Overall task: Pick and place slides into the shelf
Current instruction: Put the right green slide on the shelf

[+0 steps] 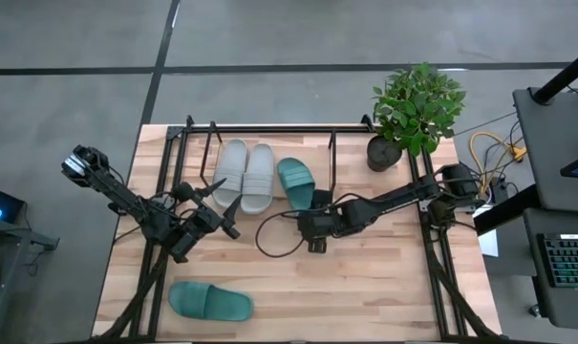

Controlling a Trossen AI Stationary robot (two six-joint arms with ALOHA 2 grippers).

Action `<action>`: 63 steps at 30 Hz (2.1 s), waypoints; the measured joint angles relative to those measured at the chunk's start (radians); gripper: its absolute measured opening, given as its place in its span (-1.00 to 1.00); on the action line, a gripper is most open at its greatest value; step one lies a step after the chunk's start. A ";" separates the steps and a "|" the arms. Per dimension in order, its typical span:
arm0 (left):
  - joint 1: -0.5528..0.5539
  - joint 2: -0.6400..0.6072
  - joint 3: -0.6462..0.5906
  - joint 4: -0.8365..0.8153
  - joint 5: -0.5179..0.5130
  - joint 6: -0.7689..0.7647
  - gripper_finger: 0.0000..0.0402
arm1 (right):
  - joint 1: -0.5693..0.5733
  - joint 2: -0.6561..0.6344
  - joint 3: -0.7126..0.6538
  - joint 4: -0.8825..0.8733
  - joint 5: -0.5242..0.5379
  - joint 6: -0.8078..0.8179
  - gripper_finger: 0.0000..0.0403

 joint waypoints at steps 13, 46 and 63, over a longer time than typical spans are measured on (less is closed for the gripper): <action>0.000 0.021 0.000 0.000 0.000 0.009 0.29 | 0.000 0.000 0.006 0.000 -0.093 -0.003 0.37; 0.000 0.020 0.003 0.004 0.000 0.005 0.29 | -0.105 0.014 0.120 -0.002 0.295 -0.609 0.23; 0.000 0.020 0.003 0.004 -0.003 0.008 0.29 | -0.199 0.151 0.117 0.056 0.284 -0.644 0.14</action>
